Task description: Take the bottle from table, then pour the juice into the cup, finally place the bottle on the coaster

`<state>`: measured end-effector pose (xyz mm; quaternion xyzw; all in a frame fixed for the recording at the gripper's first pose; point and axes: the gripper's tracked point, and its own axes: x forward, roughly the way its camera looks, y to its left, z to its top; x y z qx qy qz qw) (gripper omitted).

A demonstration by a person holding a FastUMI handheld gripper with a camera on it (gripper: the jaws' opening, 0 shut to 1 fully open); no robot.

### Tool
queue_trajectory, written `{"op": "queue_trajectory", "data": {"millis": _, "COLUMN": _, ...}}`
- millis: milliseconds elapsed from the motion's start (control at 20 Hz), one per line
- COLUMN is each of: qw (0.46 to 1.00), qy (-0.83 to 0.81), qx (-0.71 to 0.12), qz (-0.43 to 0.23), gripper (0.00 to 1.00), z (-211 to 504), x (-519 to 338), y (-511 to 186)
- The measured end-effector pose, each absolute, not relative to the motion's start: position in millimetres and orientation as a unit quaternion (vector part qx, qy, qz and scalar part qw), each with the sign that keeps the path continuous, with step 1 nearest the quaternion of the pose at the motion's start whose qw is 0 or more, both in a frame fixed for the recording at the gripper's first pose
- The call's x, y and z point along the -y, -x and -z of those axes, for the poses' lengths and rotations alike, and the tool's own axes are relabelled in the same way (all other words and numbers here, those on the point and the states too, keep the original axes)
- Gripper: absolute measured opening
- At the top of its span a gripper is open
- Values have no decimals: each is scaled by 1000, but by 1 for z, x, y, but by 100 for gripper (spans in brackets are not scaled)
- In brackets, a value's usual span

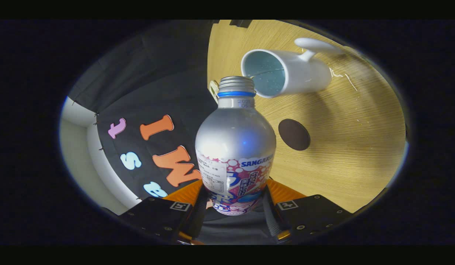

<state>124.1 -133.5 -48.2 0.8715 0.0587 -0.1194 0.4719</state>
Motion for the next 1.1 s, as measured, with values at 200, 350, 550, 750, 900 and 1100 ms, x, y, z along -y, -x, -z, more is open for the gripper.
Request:
{"op": "queue_trajectory", "data": {"millis": 200, "qw": 464, "qy": -877, "qx": -48, "qz": 116, "gripper": 70, "z": 42, "x": 140, "y": -125}}
{"op": "queue_trajectory", "data": {"millis": 350, "qw": 448, "qy": -886, "qx": -38, "qz": 113, "gripper": 70, "z": 36, "x": 145, "y": -126}}
{"op": "queue_trajectory", "data": {"millis": 550, "qw": 422, "qy": -900, "qx": -28, "qz": 109, "gripper": 70, "z": 31, "x": 148, "y": -126}}
{"op": "queue_trajectory", "data": {"millis": 750, "qw": 393, "qy": -913, "qx": -9, "qz": 105, "gripper": 70, "z": 26, "x": 156, "y": -130}}
{"op": "queue_trajectory", "data": {"millis": 900, "qw": 380, "qy": -919, "qx": -6, "qz": 103, "gripper": 70, "z": 25, "x": 158, "y": -134}}
{"op": "queue_trajectory", "data": {"millis": 1100, "qw": 365, "qy": -925, "qx": 2, "qz": 107, "gripper": 70, "z": 25, "x": 163, "y": -134}}
